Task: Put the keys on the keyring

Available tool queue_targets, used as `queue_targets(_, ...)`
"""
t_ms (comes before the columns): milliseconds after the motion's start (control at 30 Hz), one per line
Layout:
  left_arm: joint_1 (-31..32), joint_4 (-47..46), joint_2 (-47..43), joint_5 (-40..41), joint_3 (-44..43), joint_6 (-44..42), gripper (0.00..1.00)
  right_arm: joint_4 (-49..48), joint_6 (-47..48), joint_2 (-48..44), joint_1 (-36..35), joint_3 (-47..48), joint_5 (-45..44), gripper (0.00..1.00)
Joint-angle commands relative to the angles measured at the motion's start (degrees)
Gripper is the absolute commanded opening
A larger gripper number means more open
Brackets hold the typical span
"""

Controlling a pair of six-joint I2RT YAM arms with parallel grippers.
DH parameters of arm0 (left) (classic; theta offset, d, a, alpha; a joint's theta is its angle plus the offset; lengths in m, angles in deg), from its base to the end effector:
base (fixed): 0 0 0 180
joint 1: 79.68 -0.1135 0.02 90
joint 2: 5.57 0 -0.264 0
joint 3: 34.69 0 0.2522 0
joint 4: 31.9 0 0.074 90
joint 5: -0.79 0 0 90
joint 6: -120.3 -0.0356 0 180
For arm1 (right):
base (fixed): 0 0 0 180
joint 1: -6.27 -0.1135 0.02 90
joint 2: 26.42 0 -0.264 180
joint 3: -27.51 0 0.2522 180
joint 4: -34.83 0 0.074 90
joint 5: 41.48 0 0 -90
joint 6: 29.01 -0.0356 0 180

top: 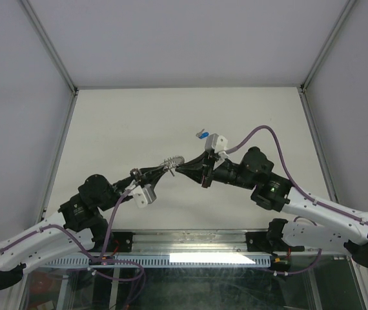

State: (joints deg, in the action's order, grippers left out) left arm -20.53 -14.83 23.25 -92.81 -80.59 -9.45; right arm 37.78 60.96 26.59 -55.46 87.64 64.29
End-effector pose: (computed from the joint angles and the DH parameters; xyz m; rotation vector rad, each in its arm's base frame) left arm 0.0695 -0.1207 0.3149 1.2317 0.9885 -0.3149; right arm 0.0954 0.1978 0.3635 -1.0123 1.2358 1.0600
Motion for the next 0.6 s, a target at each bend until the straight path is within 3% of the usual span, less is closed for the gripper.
queue_targets(0,-0.36,-3.28,1.33,3.57,-2.53,0.82,0.00,-2.04,-4.72,0.37,-0.01,3.44,-5.58,0.00)
queue_targets(267,-0.36,-3.26,3.05,4.56,-3.49,1.81,0.00,-6.08,-6.80,1.54,-0.01,1.42,-10.04,0.00)
queue_targets(467,-0.36,-4.88,3.79,0.44,-3.72,3.63,0.00,-19.56,-1.17,2.30,0.00,-3.49,-8.94,0.00)
queue_targets(567,-0.31,-6.18,3.71,-2.37,-3.50,5.07,0.11,-28.54,3.70,3.49,0.03,-6.24,-7.82,0.00)
